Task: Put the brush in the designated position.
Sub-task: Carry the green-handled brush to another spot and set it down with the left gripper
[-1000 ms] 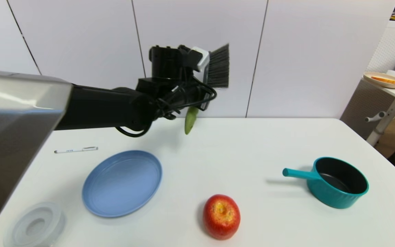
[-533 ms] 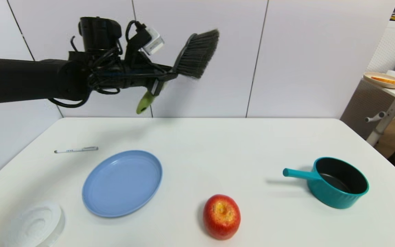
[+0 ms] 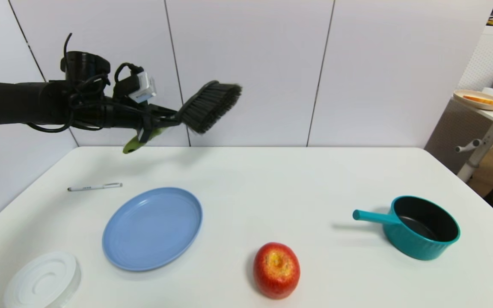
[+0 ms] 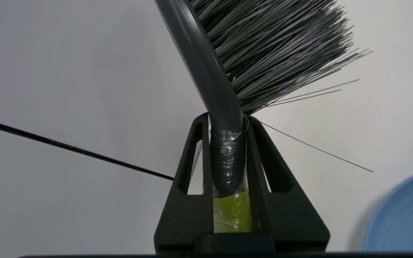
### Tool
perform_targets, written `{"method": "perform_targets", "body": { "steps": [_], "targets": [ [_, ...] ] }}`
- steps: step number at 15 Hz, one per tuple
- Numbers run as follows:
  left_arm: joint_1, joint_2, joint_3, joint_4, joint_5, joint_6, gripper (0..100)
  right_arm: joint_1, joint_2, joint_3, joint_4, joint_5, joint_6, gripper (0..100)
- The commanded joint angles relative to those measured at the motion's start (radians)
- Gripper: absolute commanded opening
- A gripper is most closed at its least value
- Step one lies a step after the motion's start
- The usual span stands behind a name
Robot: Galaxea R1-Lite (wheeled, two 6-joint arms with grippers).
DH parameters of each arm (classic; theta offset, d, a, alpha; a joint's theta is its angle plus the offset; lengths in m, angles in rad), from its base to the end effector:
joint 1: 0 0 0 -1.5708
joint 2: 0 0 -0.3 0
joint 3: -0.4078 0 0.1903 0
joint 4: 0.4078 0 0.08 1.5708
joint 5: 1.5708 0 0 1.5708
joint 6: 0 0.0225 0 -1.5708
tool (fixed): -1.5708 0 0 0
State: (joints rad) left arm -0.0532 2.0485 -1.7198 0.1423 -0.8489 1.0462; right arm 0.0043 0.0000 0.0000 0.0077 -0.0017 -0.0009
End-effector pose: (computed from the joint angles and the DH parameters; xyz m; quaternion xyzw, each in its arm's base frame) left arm 0.4107 -0.0388 0.2384 0.3589 -0.0254 -0.4747 0.8033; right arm -0.0228 -0.0001 0.0747 -0.0005 0.0038 0.0013 1.0000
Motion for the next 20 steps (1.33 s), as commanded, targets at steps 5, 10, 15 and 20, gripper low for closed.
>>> {"method": "perform_targets", "body": {
  "steps": [5,10,15,20],
  "targets": [
    [0.113,0.196,-0.029,0.069,-0.070,0.156,0,0.000,0.002,0.002,0.000,0.000,-0.001,100],
    [0.116,0.257,-0.121,0.128,-0.067,0.149,0,0.000,0.002,0.002,0.000,0.000,-0.001,100],
    [0.115,0.266,-0.118,0.161,-0.065,0.150,0,0.000,0.002,0.002,0.000,0.000,-0.001,100],
    [0.116,0.266,-0.113,0.189,-0.062,0.153,0,0.000,0.002,0.002,0.000,0.000,-0.001,100]
  ]
}}
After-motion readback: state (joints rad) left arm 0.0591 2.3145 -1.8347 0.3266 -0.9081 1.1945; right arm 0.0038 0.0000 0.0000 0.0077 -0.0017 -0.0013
